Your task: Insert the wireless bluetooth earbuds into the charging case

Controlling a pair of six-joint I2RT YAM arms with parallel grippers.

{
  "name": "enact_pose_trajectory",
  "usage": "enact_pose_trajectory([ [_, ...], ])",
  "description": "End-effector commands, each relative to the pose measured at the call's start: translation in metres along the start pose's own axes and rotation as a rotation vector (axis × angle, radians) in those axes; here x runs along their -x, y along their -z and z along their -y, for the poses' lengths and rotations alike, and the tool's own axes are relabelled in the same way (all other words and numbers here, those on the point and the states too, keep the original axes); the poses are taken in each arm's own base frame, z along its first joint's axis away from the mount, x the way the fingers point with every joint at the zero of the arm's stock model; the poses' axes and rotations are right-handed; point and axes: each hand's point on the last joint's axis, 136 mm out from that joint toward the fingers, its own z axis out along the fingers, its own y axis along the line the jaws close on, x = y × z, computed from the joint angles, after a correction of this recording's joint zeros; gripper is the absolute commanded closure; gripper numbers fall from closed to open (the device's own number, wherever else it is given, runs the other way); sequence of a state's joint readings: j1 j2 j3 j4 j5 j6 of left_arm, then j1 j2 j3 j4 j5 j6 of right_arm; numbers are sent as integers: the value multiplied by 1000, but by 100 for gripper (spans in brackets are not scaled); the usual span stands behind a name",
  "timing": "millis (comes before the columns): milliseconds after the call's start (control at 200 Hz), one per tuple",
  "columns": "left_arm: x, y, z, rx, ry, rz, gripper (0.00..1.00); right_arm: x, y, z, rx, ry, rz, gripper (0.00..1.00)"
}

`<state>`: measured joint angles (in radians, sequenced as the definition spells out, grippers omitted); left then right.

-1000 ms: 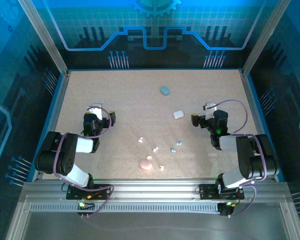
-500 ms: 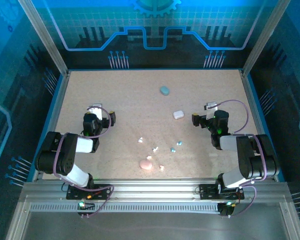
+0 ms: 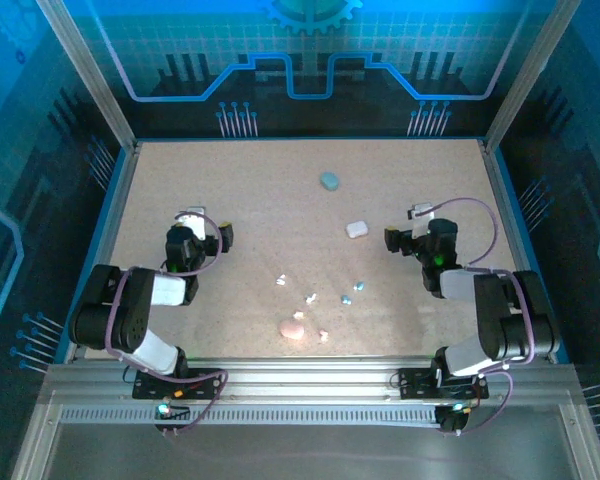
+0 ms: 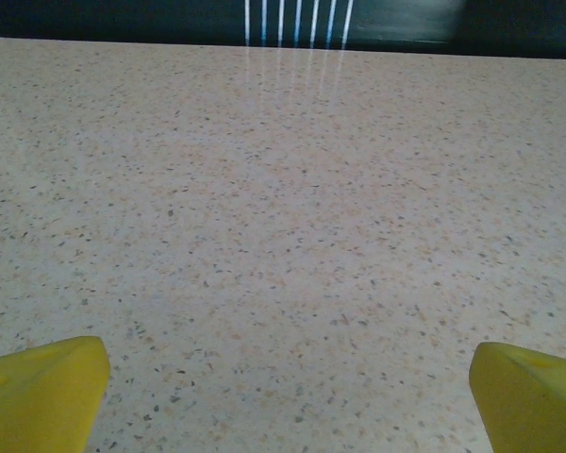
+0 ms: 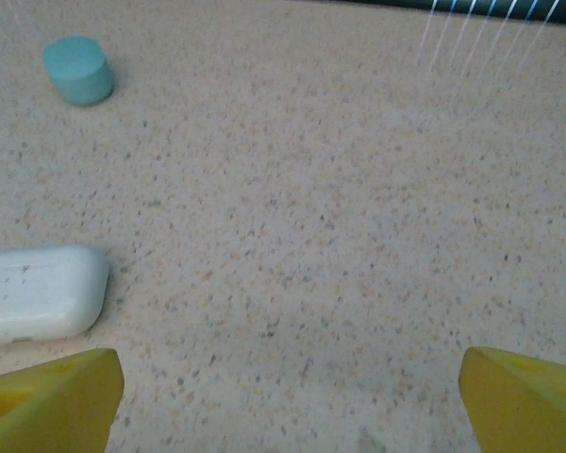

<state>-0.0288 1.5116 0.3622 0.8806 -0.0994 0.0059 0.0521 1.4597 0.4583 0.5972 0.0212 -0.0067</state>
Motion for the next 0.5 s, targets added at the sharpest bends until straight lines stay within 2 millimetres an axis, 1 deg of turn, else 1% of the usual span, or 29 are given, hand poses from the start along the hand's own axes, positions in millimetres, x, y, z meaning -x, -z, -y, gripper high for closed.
enact_pose_trajectory([
  [0,28,14,1,-10,14,21,1,35,12,1,7,-35,-34,7],
  [25,31,17,0,2,25,2,1,38,14,-1,21,-43,-46,7],
  [35,31,18,-1,6,29,-5,1,34,15,-3,27,-47,-70,7],
  [65,35,21,-1,11,40,-14,1,35,19,-4,35,-67,-88,7],
  [160,51,36,-6,46,108,4,1,41,31,-14,88,-123,-141,7],
  [185,58,40,-6,41,124,16,1,44,34,-18,110,-137,-148,7],
  [265,69,53,-4,36,206,10,1,52,45,-31,176,-182,-167,7],
  [305,71,59,-3,35,242,-13,1,54,49,-35,202,-206,-189,7],
  [405,74,69,4,10,323,-63,1,58,60,-56,321,-206,-250,11],
  [445,75,71,11,-32,352,-73,2,58,63,-61,349,-199,-271,13],
  [480,77,73,20,-80,363,-83,3,53,65,-65,366,-200,-298,13],
  [485,77,73,21,-86,366,-85,3,59,66,-65,370,-197,-287,13],
  [495,77,74,24,-98,373,-88,4,64,67,-66,375,-195,-281,14],
])
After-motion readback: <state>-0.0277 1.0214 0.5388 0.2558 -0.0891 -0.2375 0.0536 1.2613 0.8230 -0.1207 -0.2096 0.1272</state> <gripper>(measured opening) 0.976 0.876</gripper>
